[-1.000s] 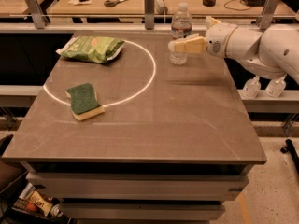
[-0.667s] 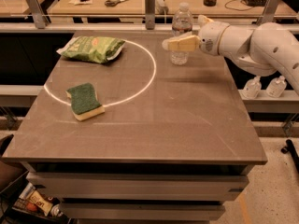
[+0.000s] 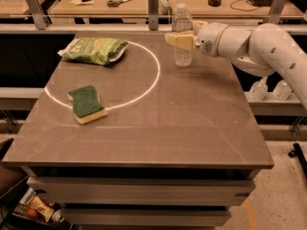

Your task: Move water bottle near sponge

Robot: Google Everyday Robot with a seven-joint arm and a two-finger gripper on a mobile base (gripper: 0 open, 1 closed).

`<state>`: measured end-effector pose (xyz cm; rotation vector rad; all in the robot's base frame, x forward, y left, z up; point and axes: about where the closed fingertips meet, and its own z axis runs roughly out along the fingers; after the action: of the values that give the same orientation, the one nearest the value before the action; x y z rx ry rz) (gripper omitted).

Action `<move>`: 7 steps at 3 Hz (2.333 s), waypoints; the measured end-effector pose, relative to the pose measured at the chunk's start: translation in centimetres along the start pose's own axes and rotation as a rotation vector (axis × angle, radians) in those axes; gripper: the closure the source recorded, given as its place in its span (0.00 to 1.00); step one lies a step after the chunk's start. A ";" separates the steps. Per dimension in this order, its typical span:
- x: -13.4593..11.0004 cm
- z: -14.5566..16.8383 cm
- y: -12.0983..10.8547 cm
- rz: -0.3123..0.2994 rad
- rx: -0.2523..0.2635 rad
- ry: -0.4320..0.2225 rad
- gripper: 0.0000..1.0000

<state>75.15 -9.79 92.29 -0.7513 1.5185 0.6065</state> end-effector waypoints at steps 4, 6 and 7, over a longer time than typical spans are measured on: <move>0.0 0.7 0.6 0.001 -0.013 -0.001 1.00; -2.4 -1.3 3.5 0.016 -0.090 -0.040 1.00; -3.6 -2.9 6.3 0.023 -0.117 -0.093 1.00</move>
Offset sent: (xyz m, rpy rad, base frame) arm 0.0001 0.0027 -0.0001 0.0005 0.0003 0.0039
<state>68.52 -7.49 95.75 -0.7852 1.4167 0.7430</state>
